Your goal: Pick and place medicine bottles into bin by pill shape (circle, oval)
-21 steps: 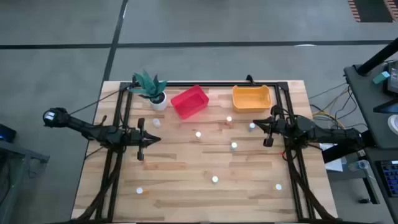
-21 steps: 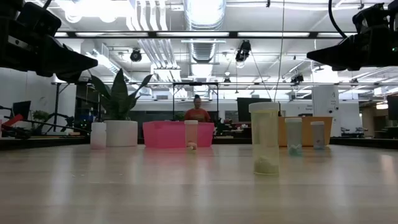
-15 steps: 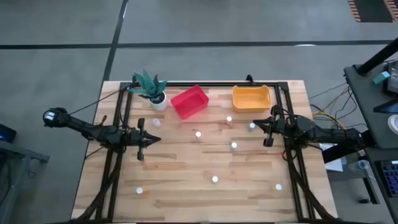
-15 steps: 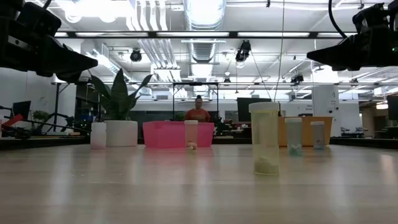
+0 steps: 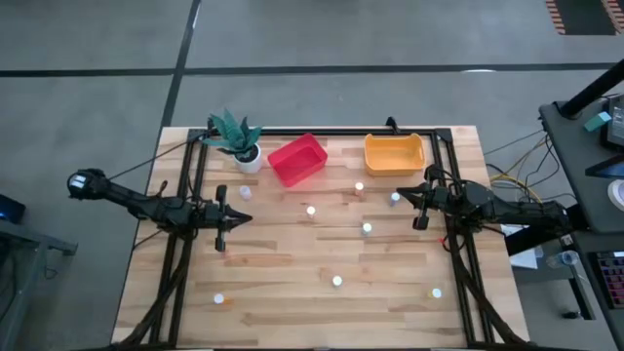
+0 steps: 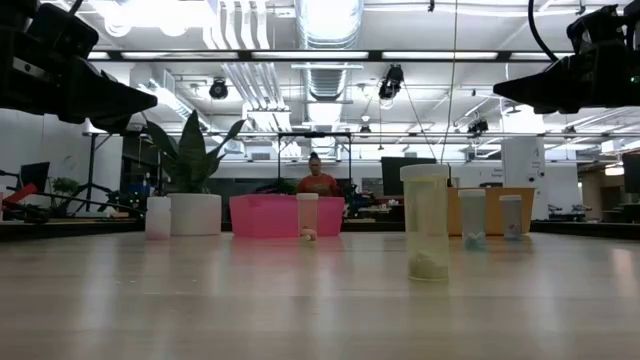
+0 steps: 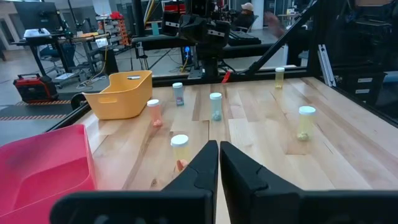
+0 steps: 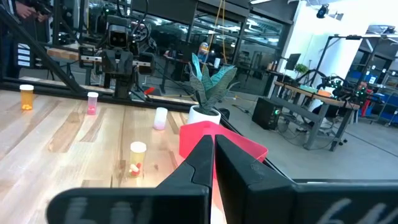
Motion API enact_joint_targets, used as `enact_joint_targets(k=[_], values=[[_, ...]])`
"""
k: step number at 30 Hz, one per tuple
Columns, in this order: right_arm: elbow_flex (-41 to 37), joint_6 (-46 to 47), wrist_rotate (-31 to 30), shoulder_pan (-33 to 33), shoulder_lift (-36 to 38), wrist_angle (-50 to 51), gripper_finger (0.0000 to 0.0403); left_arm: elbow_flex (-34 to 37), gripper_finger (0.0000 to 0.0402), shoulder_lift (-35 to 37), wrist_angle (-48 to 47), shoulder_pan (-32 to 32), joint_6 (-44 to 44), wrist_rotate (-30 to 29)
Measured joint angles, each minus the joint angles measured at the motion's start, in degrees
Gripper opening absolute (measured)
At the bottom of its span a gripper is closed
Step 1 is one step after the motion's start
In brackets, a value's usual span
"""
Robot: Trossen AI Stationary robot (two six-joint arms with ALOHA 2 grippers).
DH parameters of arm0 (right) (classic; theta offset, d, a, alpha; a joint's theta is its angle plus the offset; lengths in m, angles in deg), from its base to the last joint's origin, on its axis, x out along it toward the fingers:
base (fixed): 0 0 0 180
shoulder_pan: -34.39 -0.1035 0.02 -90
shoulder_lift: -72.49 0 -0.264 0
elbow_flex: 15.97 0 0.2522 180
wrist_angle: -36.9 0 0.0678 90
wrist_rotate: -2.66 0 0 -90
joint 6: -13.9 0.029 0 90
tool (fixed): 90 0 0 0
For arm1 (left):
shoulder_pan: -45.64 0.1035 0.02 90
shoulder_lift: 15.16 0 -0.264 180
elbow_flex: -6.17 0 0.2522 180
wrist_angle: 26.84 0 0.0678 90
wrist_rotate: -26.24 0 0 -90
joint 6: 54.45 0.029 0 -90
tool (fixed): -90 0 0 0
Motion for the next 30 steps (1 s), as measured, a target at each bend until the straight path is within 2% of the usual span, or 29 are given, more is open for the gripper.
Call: enact_joint_targets(k=[30], values=[[0.0,0.0,0.0,0.0,0.0,0.0,0.0009,0.0,0.0,0.0,0.0,0.0,0.0,0.0]])
